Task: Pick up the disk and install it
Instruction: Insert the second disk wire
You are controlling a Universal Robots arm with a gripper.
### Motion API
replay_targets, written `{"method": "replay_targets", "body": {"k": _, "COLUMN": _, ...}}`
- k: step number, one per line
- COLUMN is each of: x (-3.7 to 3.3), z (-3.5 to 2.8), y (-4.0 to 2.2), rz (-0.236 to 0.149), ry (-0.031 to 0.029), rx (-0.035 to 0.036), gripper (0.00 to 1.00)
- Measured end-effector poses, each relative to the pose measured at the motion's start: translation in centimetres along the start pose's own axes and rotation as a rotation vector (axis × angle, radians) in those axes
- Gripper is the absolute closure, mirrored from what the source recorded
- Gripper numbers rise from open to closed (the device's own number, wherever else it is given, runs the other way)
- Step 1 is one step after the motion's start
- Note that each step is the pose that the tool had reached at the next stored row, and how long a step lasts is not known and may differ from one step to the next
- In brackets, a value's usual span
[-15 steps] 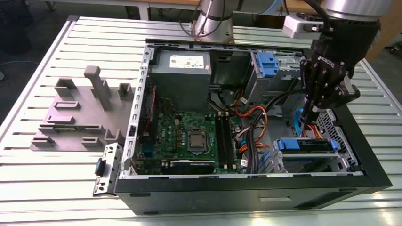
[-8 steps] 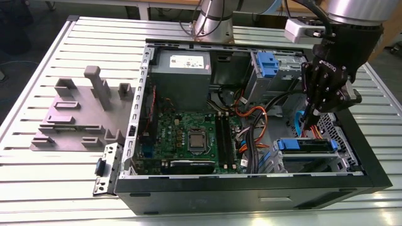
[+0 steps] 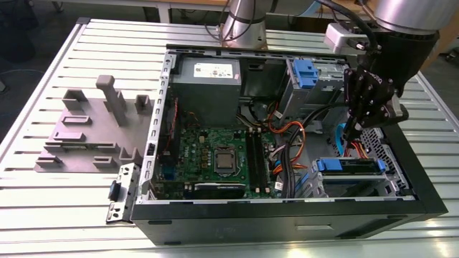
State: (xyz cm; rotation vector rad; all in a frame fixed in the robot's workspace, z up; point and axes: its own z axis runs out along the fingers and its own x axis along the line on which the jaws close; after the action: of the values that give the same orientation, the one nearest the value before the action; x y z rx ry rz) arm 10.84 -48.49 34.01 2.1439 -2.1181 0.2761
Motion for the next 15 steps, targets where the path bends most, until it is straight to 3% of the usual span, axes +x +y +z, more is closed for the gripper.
{"method": "replay_targets", "body": {"k": 1, "x": 0.09, "z": 0.03, "y": 0.0, "rz": 0.0, "ry": -0.0033, "rx": 0.0002, "gripper": 0.84}}
{"method": "replay_targets", "body": {"k": 15, "x": 0.1, "z": 0.03, "y": 0.02, "rz": 0.0, "ry": -0.0069, "rx": 0.0002, "gripper": 0.84}}
